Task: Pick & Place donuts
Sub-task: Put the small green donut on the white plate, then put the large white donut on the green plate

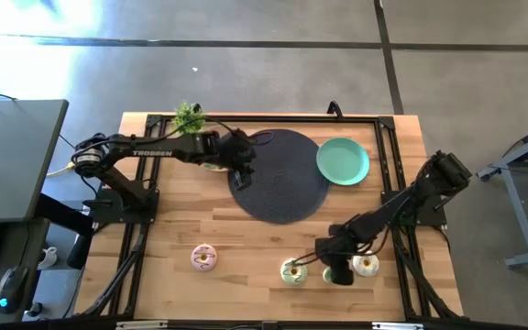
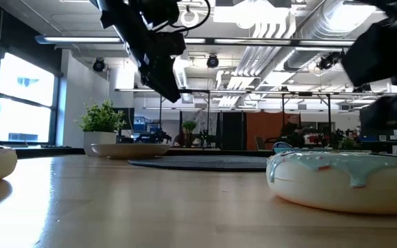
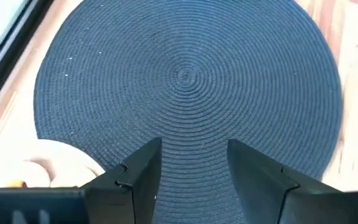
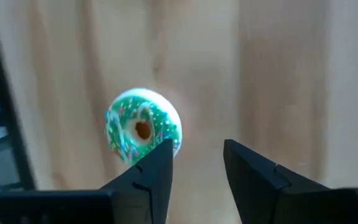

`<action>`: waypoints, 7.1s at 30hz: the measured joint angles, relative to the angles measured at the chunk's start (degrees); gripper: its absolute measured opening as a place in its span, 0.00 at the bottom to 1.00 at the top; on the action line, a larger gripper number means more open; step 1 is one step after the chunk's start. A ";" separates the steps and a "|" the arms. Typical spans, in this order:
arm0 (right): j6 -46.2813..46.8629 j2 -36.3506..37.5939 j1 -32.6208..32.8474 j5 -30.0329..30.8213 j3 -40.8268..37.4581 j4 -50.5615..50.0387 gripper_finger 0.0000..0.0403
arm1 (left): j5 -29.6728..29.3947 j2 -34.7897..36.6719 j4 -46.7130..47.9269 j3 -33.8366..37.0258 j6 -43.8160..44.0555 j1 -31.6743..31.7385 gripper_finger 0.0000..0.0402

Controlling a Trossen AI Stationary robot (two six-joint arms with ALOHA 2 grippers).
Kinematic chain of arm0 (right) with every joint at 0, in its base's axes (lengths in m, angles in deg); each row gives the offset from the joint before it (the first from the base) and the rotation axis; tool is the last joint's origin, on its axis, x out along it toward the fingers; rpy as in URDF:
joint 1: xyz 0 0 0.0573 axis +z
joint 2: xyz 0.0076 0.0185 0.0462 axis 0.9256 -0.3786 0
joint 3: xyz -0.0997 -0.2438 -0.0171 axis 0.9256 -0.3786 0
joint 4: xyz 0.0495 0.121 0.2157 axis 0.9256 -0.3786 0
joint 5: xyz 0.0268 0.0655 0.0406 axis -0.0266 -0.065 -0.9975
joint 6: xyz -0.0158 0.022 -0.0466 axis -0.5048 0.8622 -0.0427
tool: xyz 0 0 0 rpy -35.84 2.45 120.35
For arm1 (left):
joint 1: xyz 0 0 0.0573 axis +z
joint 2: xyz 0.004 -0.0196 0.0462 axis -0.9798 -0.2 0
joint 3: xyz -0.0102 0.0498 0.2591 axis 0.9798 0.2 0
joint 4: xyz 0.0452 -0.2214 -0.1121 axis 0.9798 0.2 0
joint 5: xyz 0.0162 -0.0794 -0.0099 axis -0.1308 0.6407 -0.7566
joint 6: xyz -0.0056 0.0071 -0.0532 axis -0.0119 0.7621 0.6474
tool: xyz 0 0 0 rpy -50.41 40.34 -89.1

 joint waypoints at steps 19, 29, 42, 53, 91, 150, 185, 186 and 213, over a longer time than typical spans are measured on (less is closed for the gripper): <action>0.93 5.79 1.12 1.54 -0.90 1.66 0.35 | -0.56 -0.02 0.26 0.00 0.75 0.14 0.45; 0.74 -0.29 3.37 -1.10 -0.97 5.09 0.35 | -1.77 -0.02 0.44 0.00 0.75 0.14 0.45; 2.12 -1.01 2.22 -1.29 -0.97 5.34 0.13 | -2.03 -0.02 0.41 0.00 1.61 0.14 0.45; 1.80 -0.54 -3.27 -3.72 -0.37 4.63 0.01 | -4.29 3.74 9.71 -5.26 4.77 0.14 0.45; -28.11 -38.09 -48.89 13.56 50.36 37.45 0.00 | -19.74 9.38 31.41 -32.22 0.03 0.14 0.45; -20.97 -1.75 -30.35 20.21 56.59 -60.48 0.31 | -1.48 9.32 30.20 -31.54 3.53 0.13 0.45; 12.11 20.03 -0.09 -5.88 -15.10 -13.64 0.31 | -0.46 8.79 12.99 -6.14 10.63 -10.75 0.45; 12.31 20.04 0.17 -5.95 -15.43 -13.25 0.31 | -0.45 8.79 12.52 -6.14 10.63 -10.75 0.45; 13.96 20.02 4.19 -6.80 -14.87 -12.00 0.31 | -1.72 8.79 12.79 -6.16 9.08 -10.75 0.45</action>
